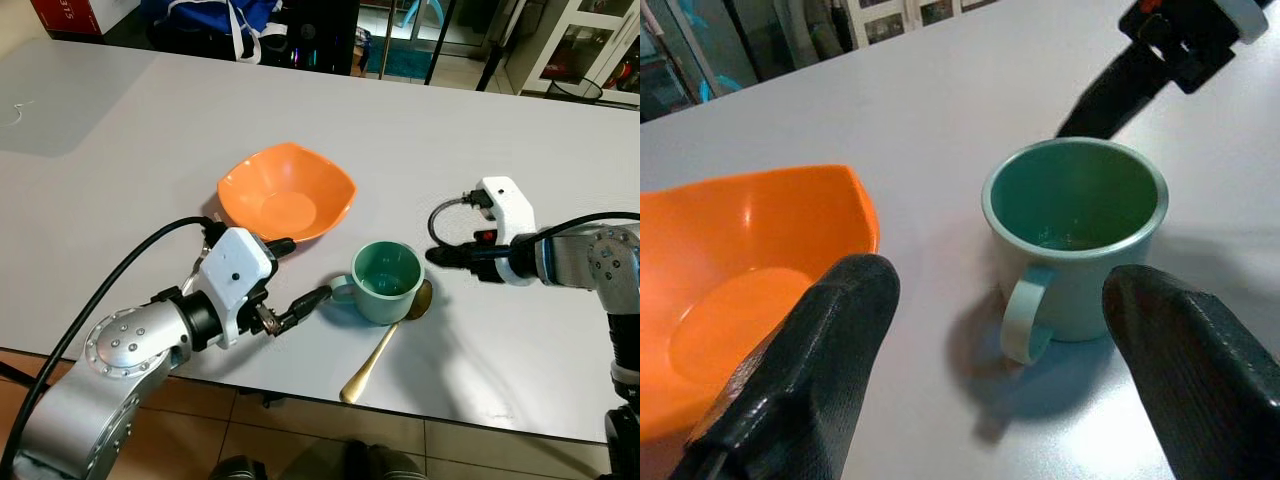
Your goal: Setting the table
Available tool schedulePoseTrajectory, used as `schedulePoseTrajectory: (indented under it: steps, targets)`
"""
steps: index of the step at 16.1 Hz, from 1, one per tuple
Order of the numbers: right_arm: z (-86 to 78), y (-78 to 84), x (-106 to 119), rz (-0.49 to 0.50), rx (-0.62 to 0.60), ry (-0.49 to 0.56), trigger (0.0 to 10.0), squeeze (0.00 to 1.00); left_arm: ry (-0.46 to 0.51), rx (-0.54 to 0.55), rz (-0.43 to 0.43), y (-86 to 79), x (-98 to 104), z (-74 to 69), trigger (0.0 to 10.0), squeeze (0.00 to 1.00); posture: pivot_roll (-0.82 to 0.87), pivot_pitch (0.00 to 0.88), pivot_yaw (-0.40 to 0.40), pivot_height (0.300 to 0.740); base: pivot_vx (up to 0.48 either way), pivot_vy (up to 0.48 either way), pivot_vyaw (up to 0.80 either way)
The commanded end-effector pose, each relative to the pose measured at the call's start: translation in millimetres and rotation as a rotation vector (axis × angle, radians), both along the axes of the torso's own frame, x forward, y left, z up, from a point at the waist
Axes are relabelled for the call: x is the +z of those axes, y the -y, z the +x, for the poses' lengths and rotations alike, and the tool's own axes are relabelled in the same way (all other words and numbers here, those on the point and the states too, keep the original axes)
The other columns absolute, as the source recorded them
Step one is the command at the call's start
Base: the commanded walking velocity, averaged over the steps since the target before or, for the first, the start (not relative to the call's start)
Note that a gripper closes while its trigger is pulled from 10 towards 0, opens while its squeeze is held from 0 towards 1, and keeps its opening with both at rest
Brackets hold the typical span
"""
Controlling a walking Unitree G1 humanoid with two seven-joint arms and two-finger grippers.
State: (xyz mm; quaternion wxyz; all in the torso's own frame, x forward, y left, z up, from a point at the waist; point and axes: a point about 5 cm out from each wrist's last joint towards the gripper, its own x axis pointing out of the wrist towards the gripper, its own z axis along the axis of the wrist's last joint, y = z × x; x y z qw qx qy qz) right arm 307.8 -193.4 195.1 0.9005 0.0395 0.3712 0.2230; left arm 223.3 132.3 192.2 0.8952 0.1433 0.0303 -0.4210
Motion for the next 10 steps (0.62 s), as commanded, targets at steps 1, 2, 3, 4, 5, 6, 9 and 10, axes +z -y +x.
schedulePoseTrajectory:
  steps: [1,2,3,4,5,6,9,10]
  targets:
    - [1.7,2.1,12,0.025,-0.009,0.055,0.0,0.00,-0.002,0.003,0.010,-1.1,1,-2.5,10.0,0.00,-0.05,0.121,-0.057,0.740,0.000,0.000,0.00]
    - [2.5,3.6,17,0.036,-0.016,0.070,0.0,0.00,0.000,0.004,0.011,-0.8,1,-2.5,10.0,0.00,-0.05,0.121,-0.060,0.740,0.000,0.000,0.00]
    - [2.9,5.7,21,0.041,-0.018,0.086,0.0,0.00,0.002,0.005,0.010,-0.3,1,-2.6,10.0,0.00,-0.05,0.121,-0.065,0.740,0.000,0.000,0.00]
    - [3.5,7.2,25,0.050,-0.016,0.107,0.0,0.00,0.003,0.008,0.009,-0.1,2,-2.7,10.0,0.00,-0.05,0.124,-0.070,0.740,0.000,0.000,0.00]
    - [4.6,7.0,33,0.059,0.006,0.174,0.0,0.00,0.004,0.010,0.009,0.1,2,-2.9,10.0,0.00,-0.06,0.127,-0.076,0.740,0.000,0.000,0.00]
    - [6.1,4.6,39,0.057,0.029,0.251,0.0,0.00,0.004,0.011,0.010,0.0,2,-3.1,10.0,0.00,-0.06,0.127,-0.076,0.740,0.000,0.000,0.00]
    - [1.7,-11.5,56,0.141,0.148,0.372,10.0,1.00,0.000,0.011,0.012,0.4,1,-5.5,10.0,0.00,-0.06,0.129,-0.077,0.740,0.000,0.000,0.00]
    - [0.5,-12.8,56,0.140,0.163,0.368,10.0,1.00,0.000,0.010,0.013,0.1,1,-5.4,10.0,0.00,-0.06,0.128,-0.077,0.740,0.000,0.000,0.00]
